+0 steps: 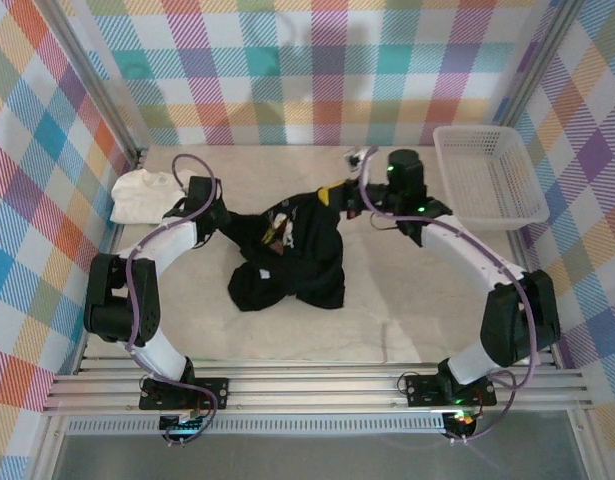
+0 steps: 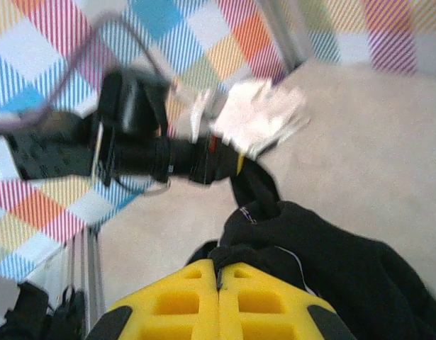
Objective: Fold the inside-out t-shirt
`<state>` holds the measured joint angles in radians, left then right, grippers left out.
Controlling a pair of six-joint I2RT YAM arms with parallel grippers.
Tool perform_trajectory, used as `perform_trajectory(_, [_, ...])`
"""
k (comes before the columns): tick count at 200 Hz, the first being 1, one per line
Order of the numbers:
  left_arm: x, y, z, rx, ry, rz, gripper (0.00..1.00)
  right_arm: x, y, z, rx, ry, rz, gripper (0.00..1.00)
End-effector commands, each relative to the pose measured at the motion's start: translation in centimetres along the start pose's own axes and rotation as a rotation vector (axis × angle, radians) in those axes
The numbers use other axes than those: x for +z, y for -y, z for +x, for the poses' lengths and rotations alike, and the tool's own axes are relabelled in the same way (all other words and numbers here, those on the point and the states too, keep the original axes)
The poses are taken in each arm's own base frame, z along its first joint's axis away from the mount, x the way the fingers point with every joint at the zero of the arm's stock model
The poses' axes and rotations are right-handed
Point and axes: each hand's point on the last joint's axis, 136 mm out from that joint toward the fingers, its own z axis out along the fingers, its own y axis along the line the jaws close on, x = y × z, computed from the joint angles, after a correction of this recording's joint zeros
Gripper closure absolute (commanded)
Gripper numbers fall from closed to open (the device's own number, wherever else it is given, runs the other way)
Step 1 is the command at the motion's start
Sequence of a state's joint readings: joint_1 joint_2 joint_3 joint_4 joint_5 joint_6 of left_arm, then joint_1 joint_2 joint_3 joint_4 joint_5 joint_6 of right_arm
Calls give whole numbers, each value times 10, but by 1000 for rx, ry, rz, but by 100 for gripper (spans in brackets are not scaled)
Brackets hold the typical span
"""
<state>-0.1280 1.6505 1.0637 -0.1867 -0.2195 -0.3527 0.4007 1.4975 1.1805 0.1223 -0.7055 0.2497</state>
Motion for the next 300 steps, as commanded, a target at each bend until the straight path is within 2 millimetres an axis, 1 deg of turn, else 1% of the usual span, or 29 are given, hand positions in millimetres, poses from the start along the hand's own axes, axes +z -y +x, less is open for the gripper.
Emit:
perform_trajectory(1, [5, -18, 7, -115, -8, 10, 100, -25, -34, -50, -119, 132, -90, 100])
perform_trajectory(13, [0, -17, 13, -128, -13, 40, 100, -23, -29, -42, -106, 110, -88, 100])
perform_trajectory(16, [-2, -15, 14, -132, -15, 54, 98, -22, -28, -40, -103, 104, -92, 100])
perform_trajectory(34, [-22, 14, 20, -140, -27, 234, 59, -14, -21, -29, -76, 68, -107, 100])
perform_trajectory(43, [-38, 30, 21, -112, -18, 303, 46, -12, -18, -26, -73, 54, -112, 100])
perform_trajectory(53, [-57, 48, 24, -49, 7, 351, 36, -9, -16, -23, -70, 37, -118, 100])
perform_trajectory(59, [-68, 56, 26, -13, 17, 372, 33, -8, -15, -22, -68, 30, -120, 100])
perform_trajectory(81, [-107, 106, 43, 137, 38, 562, 28, -5, -14, -19, -68, 2, -133, 100])
perform_trajectory(83, [-110, 111, 45, 152, 37, 582, 24, -5, -13, -19, -66, -1, -131, 100])
perform_trajectory(87, [-116, 120, 50, 180, 36, 619, 21, -4, -13, -19, -68, -5, -131, 100])
perform_trajectory(97, [-129, 141, 61, 253, 35, 694, 16, -3, -11, -18, -68, -12, -124, 100])
perform_trajectory(111, [-142, 163, 75, 348, 30, 752, 14, -2, -9, -19, -59, -20, -120, 100])
perform_trajectory(122, [-144, 174, 84, 393, 20, 769, 14, -1, -10, -19, -57, -21, -125, 100])
perform_trajectory(129, [-141, 180, 87, 408, 13, 765, 14, -1, -9, -19, -53, -23, -125, 100])
perform_trajectory(139, [-130, 182, 87, 407, 3, 728, 15, -1, -10, -19, -51, -25, -130, 100])
perform_trajectory(153, [-114, 191, 81, 405, 4, 692, 18, -2, -11, -17, -53, -28, -134, 100])
perform_trajectory(160, [-106, 195, 75, 396, 12, 671, 22, -2, -11, -14, -55, -34, -135, 100])
perform_trajectory(181, [-87, 208, 59, 366, 32, 640, 48, -8, -12, -7, -96, -62, -104, 100])
perform_trajectory(195, [-79, 212, 52, 336, 30, 653, 61, -16, -13, -6, -128, -72, -74, 100])
perform_trajectory(213, [-70, 213, 44, 294, 22, 686, 80, -25, -17, -12, -140, -59, -74, 100])
perform_trajectory(221, [-66, 211, 41, 282, 20, 682, 91, -28, -20, -17, -145, -46, -81, 100])
perform_trajectory(226, [-62, 207, 38, 270, 21, 670, 100, -30, -23, -23, -146, -35, -85, 100])
perform_trajectory(227, [-61, 206, 37, 266, 21, 665, 100, -30, -24, -24, -146, -31, -87, 100])
perform_trajectory(242, [-48, 182, 23, 164, 20, 619, 100, -42, -40, -53, -164, 35, -115, 100])
perform_trajectory(256, [-32, 145, 8, 11, 7, 549, 100, -64, -62, -89, -195, 124, -136, 100])
perform_trajectory(266, [-23, 120, 4, -68, -13, 500, 100, -81, -75, -112, -224, 192, -132, 100])
perform_trajectory(272, [-20, 109, 3, -90, -23, 475, 100, -91, -80, -123, -233, 226, -119, 100])
perform_trajectory(284, [-14, 93, 8, -85, -48, 417, 100, -100, -82, -132, -241, 260, -85, 100])
perform_trajectory(300, [-9, 78, 18, -57, -64, 346, 100, -98, -72, -127, -210, 256, -56, 100])
